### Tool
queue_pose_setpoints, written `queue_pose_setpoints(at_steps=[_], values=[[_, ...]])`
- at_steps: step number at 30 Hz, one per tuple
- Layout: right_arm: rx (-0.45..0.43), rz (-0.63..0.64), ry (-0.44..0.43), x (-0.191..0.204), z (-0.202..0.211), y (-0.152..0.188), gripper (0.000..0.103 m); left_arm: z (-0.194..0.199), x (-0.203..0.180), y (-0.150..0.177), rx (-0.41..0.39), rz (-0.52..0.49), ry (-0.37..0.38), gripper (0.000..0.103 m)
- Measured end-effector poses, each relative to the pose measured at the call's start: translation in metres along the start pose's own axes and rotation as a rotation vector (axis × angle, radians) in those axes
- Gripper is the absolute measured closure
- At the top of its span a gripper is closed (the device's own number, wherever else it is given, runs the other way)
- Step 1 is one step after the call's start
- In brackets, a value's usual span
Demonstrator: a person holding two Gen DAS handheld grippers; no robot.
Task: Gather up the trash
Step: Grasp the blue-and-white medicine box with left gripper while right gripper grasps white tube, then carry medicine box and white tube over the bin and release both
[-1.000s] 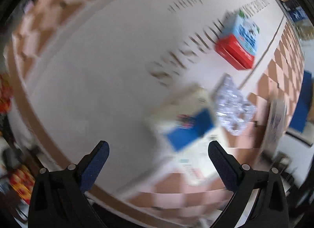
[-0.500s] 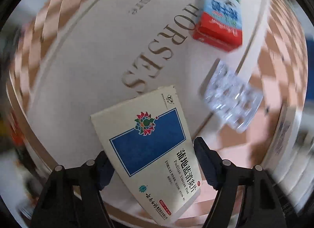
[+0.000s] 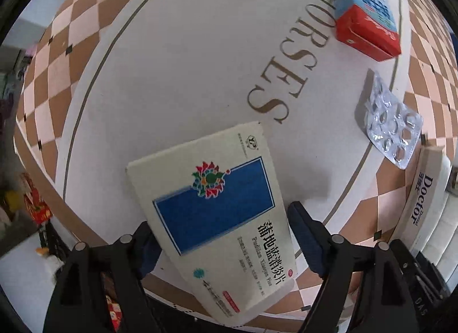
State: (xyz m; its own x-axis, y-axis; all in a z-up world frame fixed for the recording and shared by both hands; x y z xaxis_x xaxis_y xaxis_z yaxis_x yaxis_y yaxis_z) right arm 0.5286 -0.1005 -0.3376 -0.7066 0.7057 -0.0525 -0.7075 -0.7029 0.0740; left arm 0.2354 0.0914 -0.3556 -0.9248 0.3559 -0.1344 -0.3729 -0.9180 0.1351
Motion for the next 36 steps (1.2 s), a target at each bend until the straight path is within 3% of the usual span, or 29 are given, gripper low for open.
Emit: queue_pose_setpoints(at_steps=[3, 5, 12, 19, 23, 25, 29, 36], values=[[-0.009, 0.003, 0.016, 0.007, -0.002, 0.002, 0.047, 0.001, 0.015, 0.013, -0.026, 0.009, 0.001, 0.026], [-0.038, 0.001, 0.031, 0.006, -0.003, 0.005, 0.053, -0.001, 0.005, 0.008, -0.049, -0.035, -0.004, 0.030], [-0.086, -0.041, -0.012, 0.016, 0.011, 0.038, 0.053, 0.021, 0.011, 0.019, -0.118, -0.157, 0.020, 0.031], [-0.161, -0.099, -0.063, 0.042, 0.043, 0.089, 0.053, 0.071, 0.057, 0.060, -0.209, -0.374, 0.066, 0.031], [-0.195, -0.156, -0.102, 0.064, 0.061, 0.144, 0.054, 0.097, 0.079, 0.094, -0.232, -0.484, 0.114, 0.031], [-0.208, -0.188, -0.114, 0.080, 0.065, 0.175, 0.053, 0.102, 0.044, 0.104, -0.232, -0.528, 0.130, 0.031], [-0.203, -0.273, -0.145, 0.116, 0.060, 0.252, 0.054, 0.090, 0.065, 0.137, -0.200, -0.616, 0.164, 0.031], [0.000, -0.362, -0.223, 0.184, -0.011, 0.384, 0.054, 0.033, 0.135, 0.192, -0.019, -0.632, 0.165, 0.031]])
Point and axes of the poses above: each gripper's, at about its wrist camera, not at the fingertips, and z roughly against the way its jaws point, x to its left, y to its underside, the point moved 2 cm from there along -z, roughly the way its jaws point, and after that the axes turned 8 degrees about y, right-handed, at the moved point
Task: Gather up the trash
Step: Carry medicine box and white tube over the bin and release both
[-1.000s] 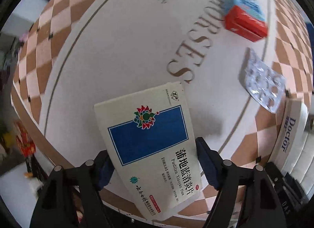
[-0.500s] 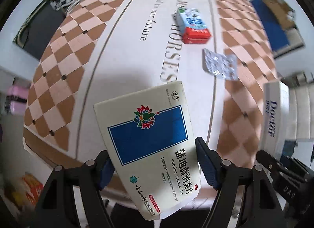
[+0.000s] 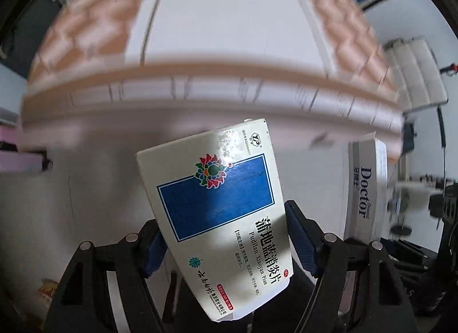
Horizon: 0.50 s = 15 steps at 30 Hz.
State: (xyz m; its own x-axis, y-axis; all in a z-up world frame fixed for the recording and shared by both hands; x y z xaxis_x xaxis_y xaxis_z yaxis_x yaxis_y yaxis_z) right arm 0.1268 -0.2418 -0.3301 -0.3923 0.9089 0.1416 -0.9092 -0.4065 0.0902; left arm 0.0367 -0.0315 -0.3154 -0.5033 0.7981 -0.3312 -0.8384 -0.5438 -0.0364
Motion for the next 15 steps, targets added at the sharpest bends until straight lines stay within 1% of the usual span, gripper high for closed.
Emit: queue_pose_setpoints(at_steps=[2, 4, 6, 7, 9, 12, 13, 15], values=[[0.050, -0.017, -0.002, -0.002, -0.027, 0.021, 0.053, -0.031, 0.010, 0.012, 0.055, 0.011, 0.005, 0.031], [0.088, -0.027, 0.016, -0.005, -0.059, 0.032, 0.053, -0.065, 0.020, 0.016, 0.101, 0.025, 0.005, 0.031], [0.125, -0.039, 0.025, -0.009, -0.098, 0.035, 0.053, -0.108, 0.029, 0.013, 0.133, 0.028, 0.007, 0.030], [0.138, -0.045, 0.042, -0.012, -0.124, 0.034, 0.053, -0.124, 0.032, 0.010, 0.144, 0.024, 0.006, 0.030], [0.160, -0.056, 0.049, -0.016, -0.161, 0.027, 0.053, -0.165, 0.041, 0.001, 0.167, 0.018, 0.003, 0.030], [0.196, -0.074, 0.051, -0.024, -0.231, 0.008, 0.053, -0.241, 0.057, -0.013, 0.241, 0.015, 0.021, 0.028], [0.201, -0.081, 0.052, -0.027, -0.245, 0.004, 0.053, -0.258, 0.060, -0.016, 0.257, 0.018, 0.015, 0.028], [0.238, -0.085, 0.046, -0.031, -0.291, -0.010, 0.053, -0.296, 0.067, -0.025, 0.294, 0.005, 0.007, 0.027]])
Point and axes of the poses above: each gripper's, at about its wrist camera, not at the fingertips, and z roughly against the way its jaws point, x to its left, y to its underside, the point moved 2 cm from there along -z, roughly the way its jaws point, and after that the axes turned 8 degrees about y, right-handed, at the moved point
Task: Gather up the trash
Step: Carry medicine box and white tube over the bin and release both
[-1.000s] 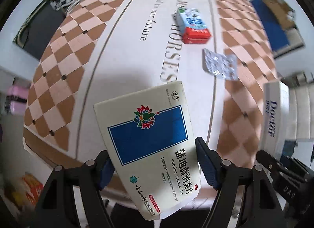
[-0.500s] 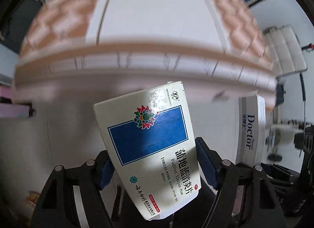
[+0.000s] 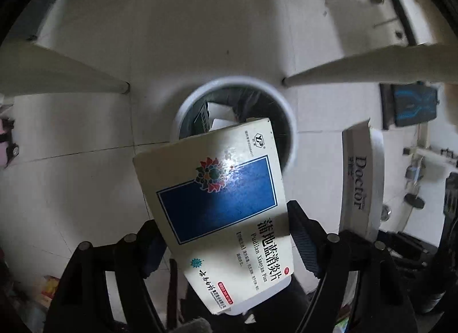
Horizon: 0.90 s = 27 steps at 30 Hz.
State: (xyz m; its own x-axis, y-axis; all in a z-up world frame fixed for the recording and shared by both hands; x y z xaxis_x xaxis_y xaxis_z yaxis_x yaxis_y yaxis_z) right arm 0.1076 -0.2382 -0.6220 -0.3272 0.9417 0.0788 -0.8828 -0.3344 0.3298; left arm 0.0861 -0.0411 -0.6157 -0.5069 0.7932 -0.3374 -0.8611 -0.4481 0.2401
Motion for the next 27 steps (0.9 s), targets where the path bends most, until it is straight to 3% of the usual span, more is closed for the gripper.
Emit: queue_pose_setpoints(at_steps=[3, 4, 5, 9, 10, 11, 12, 13, 17, 23, 27], values=[[0.045, 0.008, 0.006, 0.001, -0.050, -0.025, 0.053, -0.037, 0.014, -0.016, 0.020, 0.001, -0.007, 0.026], [0.049, 0.015, 0.018, 0.002, -0.062, -0.032, 0.053, -0.048, 0.020, -0.021, 0.028, 0.014, -0.005, 0.018], [0.059, 0.024, 0.031, 0.003, -0.077, -0.038, 0.053, -0.057, 0.026, -0.022, 0.034, 0.023, -0.007, 0.001], [0.092, 0.027, 0.033, 0.003, -0.120, -0.054, 0.051, -0.066, 0.045, -0.018, 0.013, 0.061, -0.029, 0.000], [0.095, 0.031, 0.023, 0.002, -0.127, -0.056, 0.047, -0.067, 0.050, -0.014, 0.005, 0.072, -0.034, 0.000], [0.091, 0.035, 0.010, -0.002, -0.129, -0.056, 0.034, -0.063, 0.052, -0.009, -0.014, 0.077, -0.046, 0.000], [0.081, 0.039, 0.000, -0.004, -0.130, -0.057, 0.018, -0.060, 0.053, -0.005, -0.045, 0.076, -0.071, 0.000], [0.064, 0.047, -0.002, -0.006, -0.126, -0.061, 0.012, -0.056, 0.053, -0.002, -0.059, 0.073, -0.091, 0.000], [-0.001, 0.079, 0.054, 0.000, -0.111, -0.057, 0.001, -0.044, 0.049, 0.014, -0.103, 0.077, -0.158, 0.000], [-0.084, 0.107, 0.146, 0.000, -0.082, -0.051, 0.000, -0.019, 0.036, 0.037, -0.139, 0.077, -0.192, 0.000], [-0.124, 0.101, 0.156, -0.001, -0.051, -0.030, 0.000, 0.006, 0.022, 0.054, -0.153, 0.070, -0.193, 0.000]])
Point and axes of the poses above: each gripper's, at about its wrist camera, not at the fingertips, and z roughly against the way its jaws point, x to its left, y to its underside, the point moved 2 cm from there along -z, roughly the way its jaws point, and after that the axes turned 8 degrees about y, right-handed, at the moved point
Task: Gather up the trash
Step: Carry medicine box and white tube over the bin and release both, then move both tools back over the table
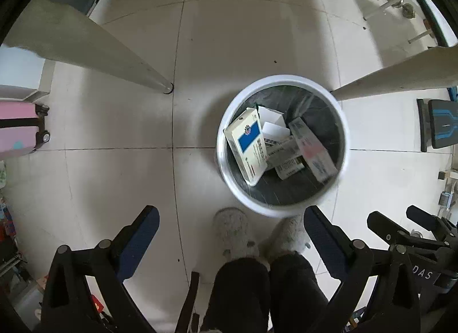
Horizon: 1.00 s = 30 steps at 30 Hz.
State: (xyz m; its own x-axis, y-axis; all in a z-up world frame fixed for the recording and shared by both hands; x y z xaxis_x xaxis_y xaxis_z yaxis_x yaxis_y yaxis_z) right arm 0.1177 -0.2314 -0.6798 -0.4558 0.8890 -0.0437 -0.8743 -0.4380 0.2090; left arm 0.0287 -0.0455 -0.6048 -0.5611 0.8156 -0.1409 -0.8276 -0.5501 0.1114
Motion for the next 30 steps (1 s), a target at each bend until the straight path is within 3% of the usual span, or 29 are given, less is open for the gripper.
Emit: queue_pose_setpoints(at_steps=[9, 20, 26, 30], values=[[-0.069, -0.004, -0.013, -0.002, 0.111, 0.042, 0.000, 0.098, -0.009, 0.034, -0.040, -0.017, 0.005, 0.000], [-0.157, 0.010, -0.037, -0.002, 0.273, 0.096, 0.000, 0.233, -0.016, 0.064, -0.143, -0.034, 0.027, 0.000], [-0.227, 0.032, -0.077, 0.000, 0.351, 0.104, 0.000, 0.292, -0.022, 0.052, -0.240, -0.045, 0.007, 0.000], [-0.266, 0.011, -0.127, -0.007, 0.397, 0.083, 0.000, 0.315, -0.027, 0.019, -0.289, -0.003, -0.054, 0.000]])
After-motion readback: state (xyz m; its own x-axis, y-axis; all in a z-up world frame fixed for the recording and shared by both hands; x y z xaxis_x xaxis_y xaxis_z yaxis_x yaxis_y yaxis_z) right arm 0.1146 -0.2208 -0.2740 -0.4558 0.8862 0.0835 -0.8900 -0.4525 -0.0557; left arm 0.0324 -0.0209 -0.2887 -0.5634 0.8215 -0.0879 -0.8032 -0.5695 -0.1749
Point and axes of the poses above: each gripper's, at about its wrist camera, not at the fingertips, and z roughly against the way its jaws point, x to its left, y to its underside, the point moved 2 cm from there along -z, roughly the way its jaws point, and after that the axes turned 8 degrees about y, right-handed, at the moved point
